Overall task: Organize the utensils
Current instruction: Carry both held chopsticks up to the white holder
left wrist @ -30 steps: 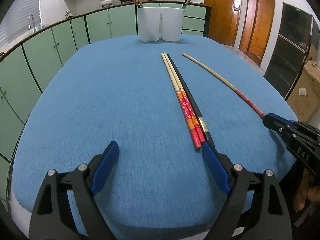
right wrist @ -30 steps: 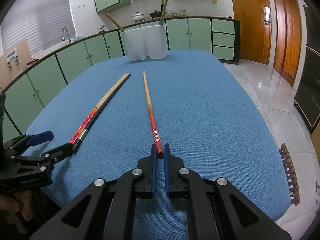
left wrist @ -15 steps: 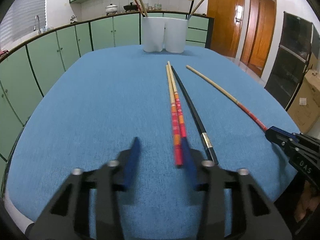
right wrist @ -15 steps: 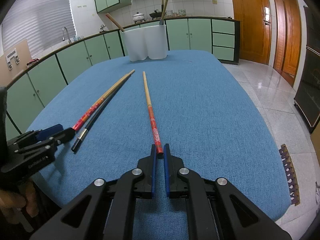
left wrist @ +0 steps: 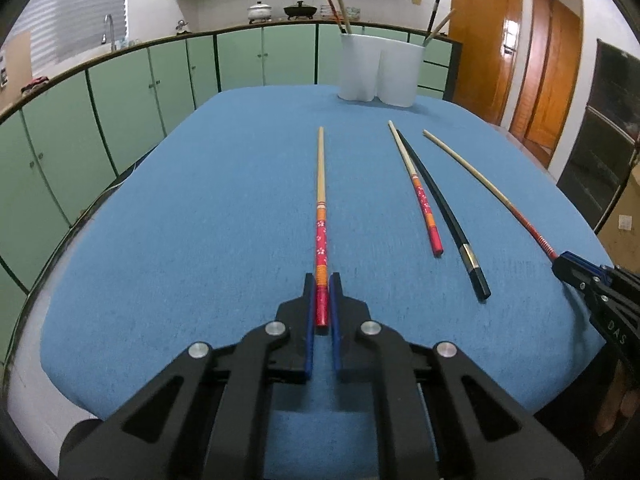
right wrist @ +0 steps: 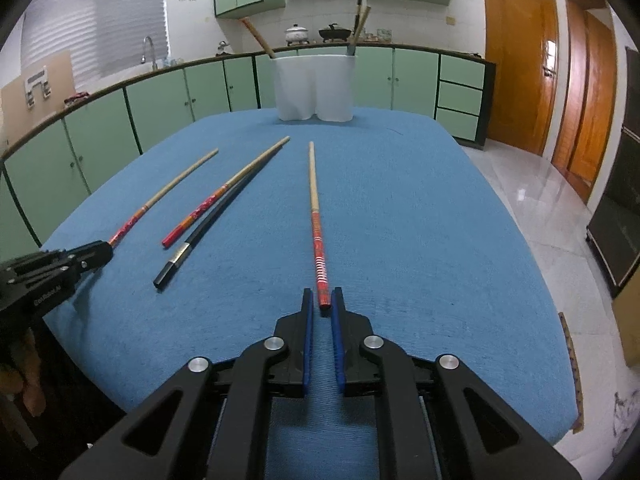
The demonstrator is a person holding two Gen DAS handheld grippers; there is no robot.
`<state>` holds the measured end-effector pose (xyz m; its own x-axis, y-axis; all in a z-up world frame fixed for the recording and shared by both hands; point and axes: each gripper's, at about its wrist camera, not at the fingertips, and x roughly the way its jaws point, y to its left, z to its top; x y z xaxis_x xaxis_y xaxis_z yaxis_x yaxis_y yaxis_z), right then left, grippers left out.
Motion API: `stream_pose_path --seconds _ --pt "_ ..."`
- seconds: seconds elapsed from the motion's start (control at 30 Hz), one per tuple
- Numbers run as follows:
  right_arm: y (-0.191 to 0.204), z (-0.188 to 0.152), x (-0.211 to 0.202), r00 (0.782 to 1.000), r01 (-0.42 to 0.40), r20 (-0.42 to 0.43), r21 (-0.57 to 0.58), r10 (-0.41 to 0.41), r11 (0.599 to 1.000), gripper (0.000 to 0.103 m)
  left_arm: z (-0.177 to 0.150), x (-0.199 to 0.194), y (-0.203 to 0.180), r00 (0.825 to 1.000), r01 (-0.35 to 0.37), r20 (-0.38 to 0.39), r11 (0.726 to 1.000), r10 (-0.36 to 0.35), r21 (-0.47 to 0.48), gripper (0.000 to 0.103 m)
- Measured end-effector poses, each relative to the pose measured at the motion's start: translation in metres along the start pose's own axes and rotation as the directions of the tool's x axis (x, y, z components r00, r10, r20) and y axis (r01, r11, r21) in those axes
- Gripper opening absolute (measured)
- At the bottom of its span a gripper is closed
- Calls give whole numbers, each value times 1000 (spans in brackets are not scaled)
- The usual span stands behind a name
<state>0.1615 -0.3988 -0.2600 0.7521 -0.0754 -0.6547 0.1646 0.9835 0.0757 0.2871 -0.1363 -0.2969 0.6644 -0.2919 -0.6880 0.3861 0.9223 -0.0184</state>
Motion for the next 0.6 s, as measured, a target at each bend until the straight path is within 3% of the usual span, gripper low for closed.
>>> stream_pose_path --seconds 0.3,0.6 --pt "8 1 -2 1000 -9 5 -29 9 1000 6 -4 -6 9 999 32 9 999 -32 -23 5" --pt "7 21 -65 994 -89 58 32 88 995 6 23 -59 18 997 72 34 996 -71 -52 5"
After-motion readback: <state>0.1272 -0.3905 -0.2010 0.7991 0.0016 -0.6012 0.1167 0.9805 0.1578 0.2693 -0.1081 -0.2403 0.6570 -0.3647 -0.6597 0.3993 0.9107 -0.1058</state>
